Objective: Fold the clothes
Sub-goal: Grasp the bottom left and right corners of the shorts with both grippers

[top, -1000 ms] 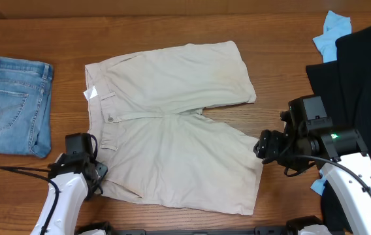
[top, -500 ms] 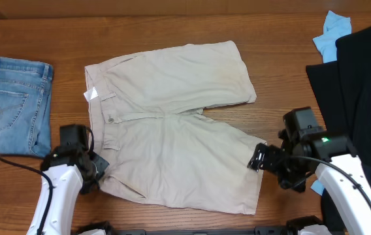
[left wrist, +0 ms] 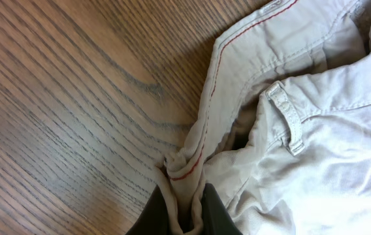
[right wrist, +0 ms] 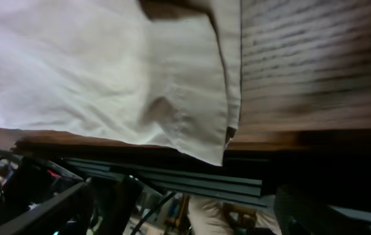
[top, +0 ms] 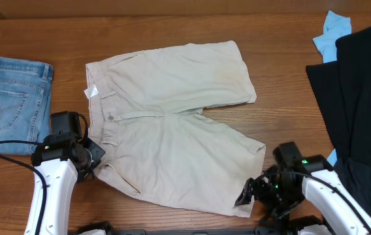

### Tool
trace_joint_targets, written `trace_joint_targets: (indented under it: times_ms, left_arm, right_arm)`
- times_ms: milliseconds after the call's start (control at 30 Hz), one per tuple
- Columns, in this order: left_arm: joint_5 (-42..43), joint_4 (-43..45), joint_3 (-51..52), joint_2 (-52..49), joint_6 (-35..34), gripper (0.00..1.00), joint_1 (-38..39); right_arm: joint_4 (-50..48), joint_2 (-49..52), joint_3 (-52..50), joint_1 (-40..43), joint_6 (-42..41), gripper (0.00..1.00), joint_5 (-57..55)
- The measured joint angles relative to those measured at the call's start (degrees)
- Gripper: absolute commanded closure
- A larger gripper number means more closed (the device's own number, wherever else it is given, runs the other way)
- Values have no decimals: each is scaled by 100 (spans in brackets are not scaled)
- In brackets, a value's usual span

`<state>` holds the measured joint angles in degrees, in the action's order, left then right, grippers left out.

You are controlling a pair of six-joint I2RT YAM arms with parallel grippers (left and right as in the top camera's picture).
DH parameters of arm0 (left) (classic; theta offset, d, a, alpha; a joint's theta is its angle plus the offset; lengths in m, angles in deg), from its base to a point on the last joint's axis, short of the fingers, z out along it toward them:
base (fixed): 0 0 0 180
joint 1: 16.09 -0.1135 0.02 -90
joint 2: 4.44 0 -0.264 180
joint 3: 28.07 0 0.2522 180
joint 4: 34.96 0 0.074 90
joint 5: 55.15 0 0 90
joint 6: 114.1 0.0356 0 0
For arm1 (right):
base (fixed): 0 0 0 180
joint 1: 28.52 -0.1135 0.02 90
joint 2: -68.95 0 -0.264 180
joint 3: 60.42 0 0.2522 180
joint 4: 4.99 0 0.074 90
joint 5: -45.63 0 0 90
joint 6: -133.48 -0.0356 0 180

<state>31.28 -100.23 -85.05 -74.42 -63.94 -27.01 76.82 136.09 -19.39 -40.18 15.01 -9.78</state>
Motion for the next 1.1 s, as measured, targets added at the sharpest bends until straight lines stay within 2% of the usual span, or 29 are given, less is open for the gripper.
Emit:
trace_joint_targets:
  times_ms: [167, 433, 633, 867, 1067, 1100]
  left_arm:
    - [13, -2, -2, 0, 0, 96, 0]
    - [15, -50, -2, 0, 0, 96, 0]
    - [15, -63, -2, 0, 0, 95, 0]
    - [15, -109, -2, 0, 0, 94, 0]
    - [15, -146, -2, 0, 24, 94, 0]
    - [15, -155, -2, 0, 48, 93, 0]
  right_arm:
    - [-315, 0, -365, -2, 4, 28, 385]
    - [-728, 0, -568, -2, -85, 30, 339]
    - [-772, 0, -614, -2, -339, 50, 234]
    - [-793, 0, -627, -2, -647, 56, 203]
    - [-785, 0, -627, -2, -1012, 53, 201]
    - [-789, 0, -627, -2, -1113, 49, 188]
